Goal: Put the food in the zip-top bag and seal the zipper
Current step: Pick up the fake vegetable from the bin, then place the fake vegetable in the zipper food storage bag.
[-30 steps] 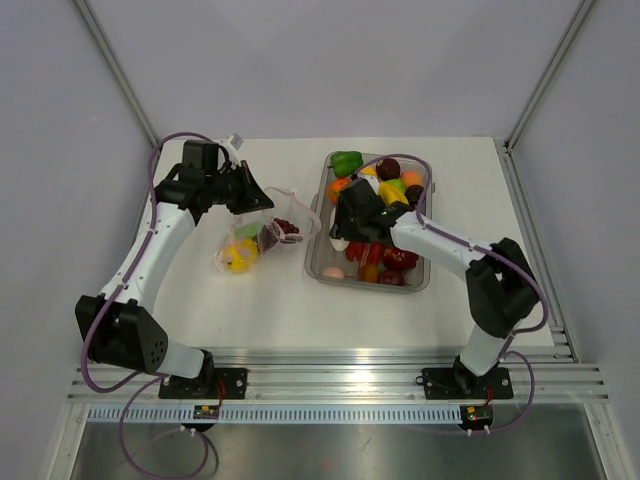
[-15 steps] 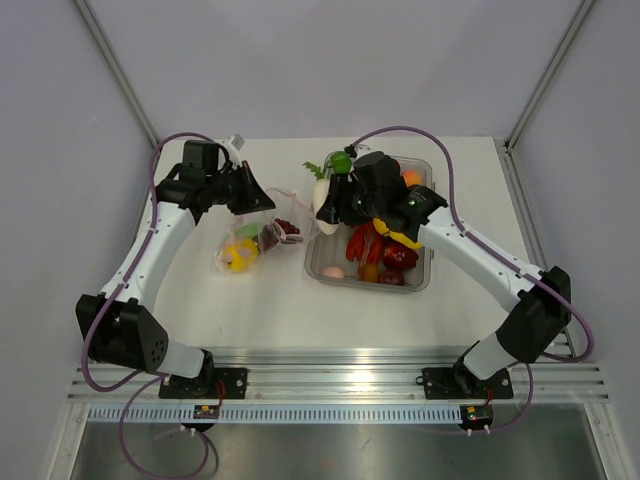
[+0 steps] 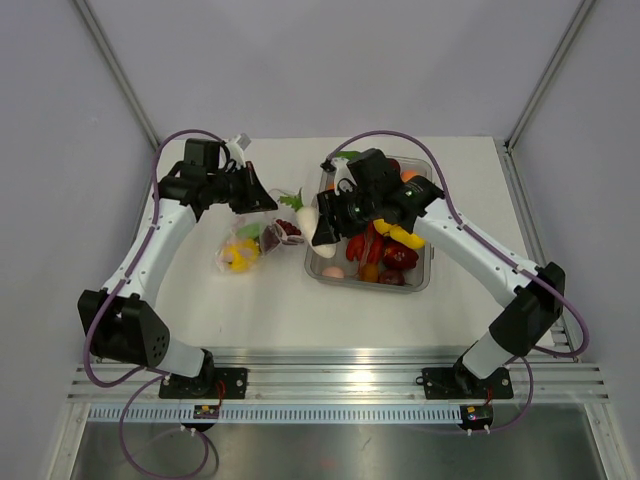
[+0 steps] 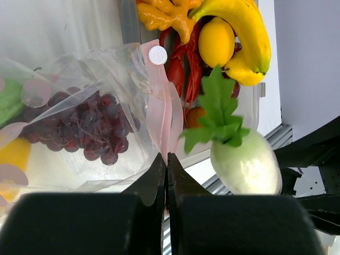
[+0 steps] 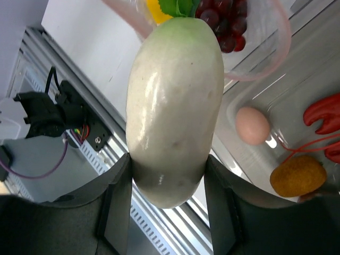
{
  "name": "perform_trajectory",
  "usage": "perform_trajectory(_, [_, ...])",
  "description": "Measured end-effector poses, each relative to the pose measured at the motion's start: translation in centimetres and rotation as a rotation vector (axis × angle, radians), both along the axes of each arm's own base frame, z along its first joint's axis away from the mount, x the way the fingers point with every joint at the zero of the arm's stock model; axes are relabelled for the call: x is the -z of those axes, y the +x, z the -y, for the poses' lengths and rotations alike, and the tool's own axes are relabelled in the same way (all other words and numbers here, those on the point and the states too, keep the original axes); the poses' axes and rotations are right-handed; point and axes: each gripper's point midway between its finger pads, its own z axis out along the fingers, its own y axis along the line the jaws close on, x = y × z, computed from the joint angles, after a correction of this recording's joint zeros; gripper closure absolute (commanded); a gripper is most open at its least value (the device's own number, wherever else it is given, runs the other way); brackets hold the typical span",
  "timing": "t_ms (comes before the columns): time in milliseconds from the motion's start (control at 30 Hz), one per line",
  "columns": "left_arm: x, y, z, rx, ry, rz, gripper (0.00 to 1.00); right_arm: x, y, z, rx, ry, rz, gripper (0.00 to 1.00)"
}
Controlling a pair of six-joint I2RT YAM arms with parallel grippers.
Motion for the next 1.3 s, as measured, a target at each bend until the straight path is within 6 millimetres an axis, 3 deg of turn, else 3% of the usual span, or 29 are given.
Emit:
perform_trajectory(167, [-0.2, -0.4, 0.3, 0.049, -0.001, 0.016, 1.00, 0.6, -1.6, 0.1, -0.096, -0.011, -0.035, 0.73])
perform_trajectory(367, [-0.4, -0.9, 0.7, 0.104, -0.008, 0.034, 1.00, 2.0, -2.2, -0.2, -0.172, -0.032, -0.067, 0.73])
perform_trajectory(600, [-0.2, -2.4, 1.4, 0.178, 0.001, 0.065, 1.00, 3.1, -1.2, -1.1, -0.215, -0.080, -0.103, 0.74])
perform_trajectory(867, [-0.3, -5.1, 1.4, 0.236, 0.007, 0.113, 1.00, 2.8, -0.2, -2.4, -0.244, -0.090, -0.134, 0.74])
perform_trajectory(1167, [-0.3, -5.4, 1.7, 0.261, -0.001, 0.129, 1.00, 3.6, 0.9, -4.3, -0.228, -0.074, -0.211, 0.74])
perform_trajectory(1267, [-0.4, -5.4, 1.7, 0.265, -0.005, 0.130, 1.00, 4.4, 1.3, -5.0, -0.199, -0.064, -0.248, 0.67])
perform_trajectory(1300, [-0.4, -5.4, 1.8, 0.266, -0.007, 0.131, 1.00, 4.5, 1.6, -5.4, -0.181, -0.052, -0.253, 0.57])
